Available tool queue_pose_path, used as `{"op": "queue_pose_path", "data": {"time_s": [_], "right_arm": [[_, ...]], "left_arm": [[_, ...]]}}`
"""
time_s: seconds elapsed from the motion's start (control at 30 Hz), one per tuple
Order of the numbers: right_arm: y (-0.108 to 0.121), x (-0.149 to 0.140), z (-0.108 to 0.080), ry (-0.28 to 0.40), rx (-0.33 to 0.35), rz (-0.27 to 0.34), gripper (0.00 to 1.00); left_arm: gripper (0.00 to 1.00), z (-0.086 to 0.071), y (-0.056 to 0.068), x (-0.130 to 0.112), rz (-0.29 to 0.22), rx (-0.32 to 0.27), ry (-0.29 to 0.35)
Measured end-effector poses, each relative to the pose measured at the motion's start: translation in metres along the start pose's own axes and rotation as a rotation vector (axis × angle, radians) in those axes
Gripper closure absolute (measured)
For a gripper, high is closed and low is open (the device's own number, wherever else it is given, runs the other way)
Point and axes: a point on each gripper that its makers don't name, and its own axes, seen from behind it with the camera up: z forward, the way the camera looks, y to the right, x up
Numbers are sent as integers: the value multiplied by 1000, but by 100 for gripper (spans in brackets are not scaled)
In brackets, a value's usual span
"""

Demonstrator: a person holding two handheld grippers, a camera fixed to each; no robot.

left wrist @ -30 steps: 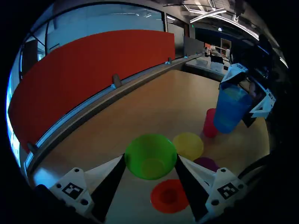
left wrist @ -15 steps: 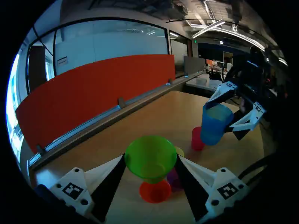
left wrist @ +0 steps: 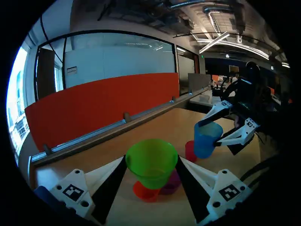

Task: Pour water

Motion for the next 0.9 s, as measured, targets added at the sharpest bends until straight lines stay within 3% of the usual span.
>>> {"op": "queue_pose_path", "data": {"time_s": [0.33, 0.9], "right_arm": [[-11, 3, -3, 22, 1, 17, 6], [-19, -1, 0, 34, 3, 22, 6]], "left_arm": [[11, -27, 12, 4, -32, 29, 62], [11, -47, 23, -5, -113, 62, 141]]}}
